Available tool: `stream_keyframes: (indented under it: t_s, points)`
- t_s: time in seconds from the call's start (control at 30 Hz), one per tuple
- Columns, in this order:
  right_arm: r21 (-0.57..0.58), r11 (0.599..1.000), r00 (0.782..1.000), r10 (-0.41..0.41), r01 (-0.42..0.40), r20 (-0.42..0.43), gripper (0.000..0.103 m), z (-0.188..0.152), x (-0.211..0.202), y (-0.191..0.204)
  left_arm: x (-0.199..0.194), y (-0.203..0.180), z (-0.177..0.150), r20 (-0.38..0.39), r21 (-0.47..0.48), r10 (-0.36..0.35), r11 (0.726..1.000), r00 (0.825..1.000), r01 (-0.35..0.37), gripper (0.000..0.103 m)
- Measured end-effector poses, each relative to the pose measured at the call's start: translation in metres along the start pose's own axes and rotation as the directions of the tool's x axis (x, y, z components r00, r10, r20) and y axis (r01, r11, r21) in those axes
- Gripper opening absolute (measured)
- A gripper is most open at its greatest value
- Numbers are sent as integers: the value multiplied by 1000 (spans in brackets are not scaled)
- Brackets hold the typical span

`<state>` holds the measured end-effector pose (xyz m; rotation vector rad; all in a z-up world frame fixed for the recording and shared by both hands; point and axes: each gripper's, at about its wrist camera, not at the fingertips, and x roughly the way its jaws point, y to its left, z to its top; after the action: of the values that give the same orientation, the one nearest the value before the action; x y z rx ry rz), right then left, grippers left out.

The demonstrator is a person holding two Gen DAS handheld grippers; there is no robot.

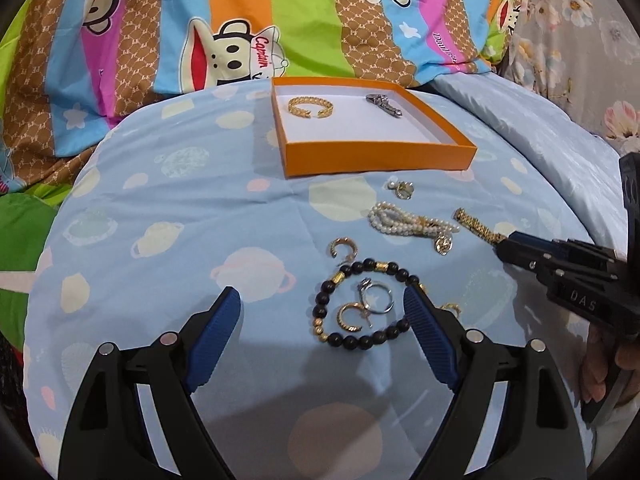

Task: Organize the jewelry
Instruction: 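Grasp the gold watch by its band with the right gripper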

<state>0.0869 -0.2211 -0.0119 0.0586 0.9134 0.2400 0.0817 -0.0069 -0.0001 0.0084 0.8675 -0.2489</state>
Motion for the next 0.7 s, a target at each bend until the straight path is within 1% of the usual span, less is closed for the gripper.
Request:
stream_keyframes:
  t_s: [0.07, 0.17, 0.27, 0.4, 0.57, 0.63, 0.7]
  points:
    - [6, 1000, 1000, -3, 3, 1, 21, 0, 0, -1, 3, -5, 8, -7, 8, -26, 1000, 1000, 26, 81]
    - [35, 999, 1000, -6, 6, 11, 21, 0, -3, -7, 8, -17, 23, -12, 32, -46, 998, 999, 46, 81]
    - [54, 998, 1000, -17, 16, 16, 21, 0, -4, -11, 16, -30, 39, -20, 17, -35, 999, 999, 35, 81]
    - [53, 998, 1000, -15, 14, 14, 21, 0, -3, -12, 38, -49, 53, -50, 13, 5, 1000, 999, -4, 81]
    - [56, 998, 1000, -6, 5, 12, 21, 0, -4, -14, 68, -58, 53, -132, 41, 51, 998, 990, -46, 81]
    - [54, 999, 1000, -2, 1, 11, 21, 0, -4, -13, 67, -54, 48, -135, 43, 44, 998, 990, -39, 81]
    - [50, 999, 1000, 1, -1, 10, 21, 0, -3, -12, 62, -47, 44, -133, 54, 54, 997, 990, -47, 81]
